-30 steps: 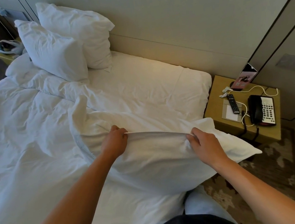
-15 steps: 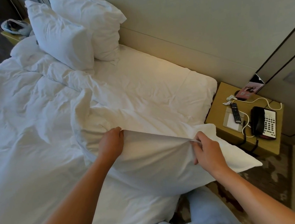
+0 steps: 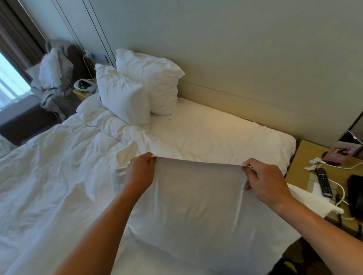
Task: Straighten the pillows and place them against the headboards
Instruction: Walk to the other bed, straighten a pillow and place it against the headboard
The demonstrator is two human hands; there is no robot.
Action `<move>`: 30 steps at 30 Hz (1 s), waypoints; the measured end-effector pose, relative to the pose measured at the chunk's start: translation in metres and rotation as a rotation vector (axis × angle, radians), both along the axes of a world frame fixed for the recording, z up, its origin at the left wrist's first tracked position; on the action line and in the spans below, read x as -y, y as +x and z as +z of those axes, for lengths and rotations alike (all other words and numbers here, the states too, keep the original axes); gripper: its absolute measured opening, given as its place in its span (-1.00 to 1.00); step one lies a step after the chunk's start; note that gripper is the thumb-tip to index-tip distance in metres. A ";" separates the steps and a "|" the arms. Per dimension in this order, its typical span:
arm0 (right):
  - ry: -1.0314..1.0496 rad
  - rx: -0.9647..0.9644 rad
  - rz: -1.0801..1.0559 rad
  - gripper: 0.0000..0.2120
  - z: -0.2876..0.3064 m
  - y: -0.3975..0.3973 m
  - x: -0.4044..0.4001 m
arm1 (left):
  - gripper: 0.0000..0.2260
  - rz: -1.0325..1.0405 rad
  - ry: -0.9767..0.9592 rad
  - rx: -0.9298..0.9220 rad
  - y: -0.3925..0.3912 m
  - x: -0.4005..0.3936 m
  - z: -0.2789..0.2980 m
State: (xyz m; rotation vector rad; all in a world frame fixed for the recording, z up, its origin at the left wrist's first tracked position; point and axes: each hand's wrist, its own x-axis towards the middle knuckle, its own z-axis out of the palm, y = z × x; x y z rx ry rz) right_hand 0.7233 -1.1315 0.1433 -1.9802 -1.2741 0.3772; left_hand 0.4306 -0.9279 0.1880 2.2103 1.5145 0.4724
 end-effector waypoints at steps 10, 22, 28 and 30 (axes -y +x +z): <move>0.261 0.112 -0.031 -0.82 0.091 0.134 -0.047 | -0.74 0.009 0.196 0.046 0.116 -0.016 0.095; 0.288 0.081 -0.071 -0.81 0.122 0.304 -0.051 | -0.70 -0.037 0.283 0.043 0.299 -0.047 0.126; 0.285 0.033 -0.138 -0.82 0.123 0.357 -0.066 | -0.73 -0.069 0.268 0.049 0.369 -0.076 0.126; 0.273 0.028 -0.165 -0.82 0.119 0.371 -0.076 | -0.72 -0.094 0.262 0.043 0.389 -0.093 0.122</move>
